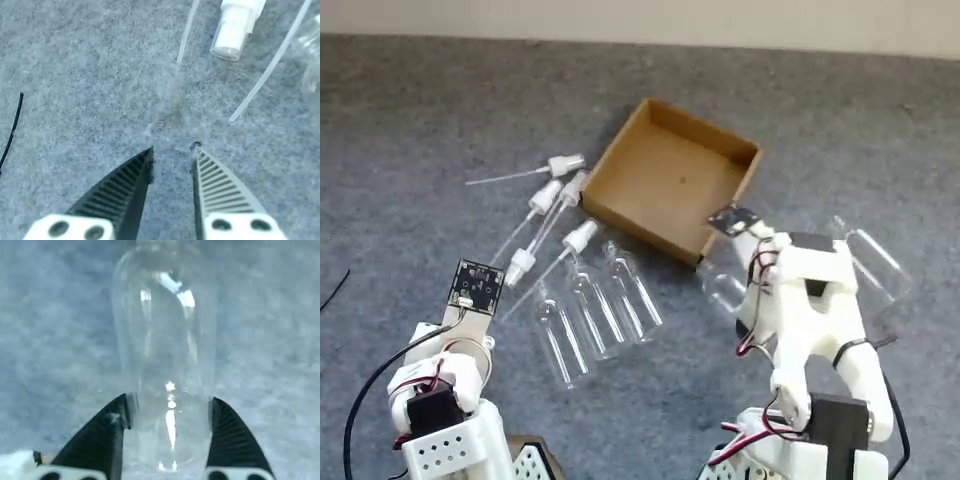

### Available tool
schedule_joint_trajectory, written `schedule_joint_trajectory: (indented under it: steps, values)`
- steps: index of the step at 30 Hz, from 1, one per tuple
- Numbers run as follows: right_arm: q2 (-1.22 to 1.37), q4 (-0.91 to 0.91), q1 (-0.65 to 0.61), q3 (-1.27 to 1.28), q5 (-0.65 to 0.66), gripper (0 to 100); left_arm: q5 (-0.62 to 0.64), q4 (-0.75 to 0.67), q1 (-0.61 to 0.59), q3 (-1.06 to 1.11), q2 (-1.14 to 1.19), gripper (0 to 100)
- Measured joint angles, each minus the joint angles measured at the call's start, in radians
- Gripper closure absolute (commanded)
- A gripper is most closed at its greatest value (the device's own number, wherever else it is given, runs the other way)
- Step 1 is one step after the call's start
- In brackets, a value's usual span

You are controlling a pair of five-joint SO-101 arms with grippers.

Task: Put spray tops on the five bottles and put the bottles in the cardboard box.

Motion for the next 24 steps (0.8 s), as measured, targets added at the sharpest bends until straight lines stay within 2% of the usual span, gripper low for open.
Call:
schedule_joint_trajectory:
  steps: [5,9,13,17,20,24]
  values:
    - [0.000,0.038,0.011,0.000,-0.046,89.0,0.000,0.000,0.000,0.000,0.000,88]
    - [0.000,0.044,0.017,0.008,0.018,89.0,0.000,0.000,0.000,0.000,0.000,88]
    - [0.000,0.044,-0.021,0.011,0.026,88.0,0.000,0.000,0.000,0.000,0.000,88]
    - [0.000,0.044,-0.051,0.011,0.026,74.6,0.000,0.000,0.000,0.000,0.000,88]
    - [0.000,0.044,-0.061,0.011,-0.029,65.7,0.000,0.000,0.000,0.000,0.000,88]
    - [0.000,0.064,-0.058,0.008,-0.115,66.0,0.000,0.000,0.000,0.000,0.000,88]
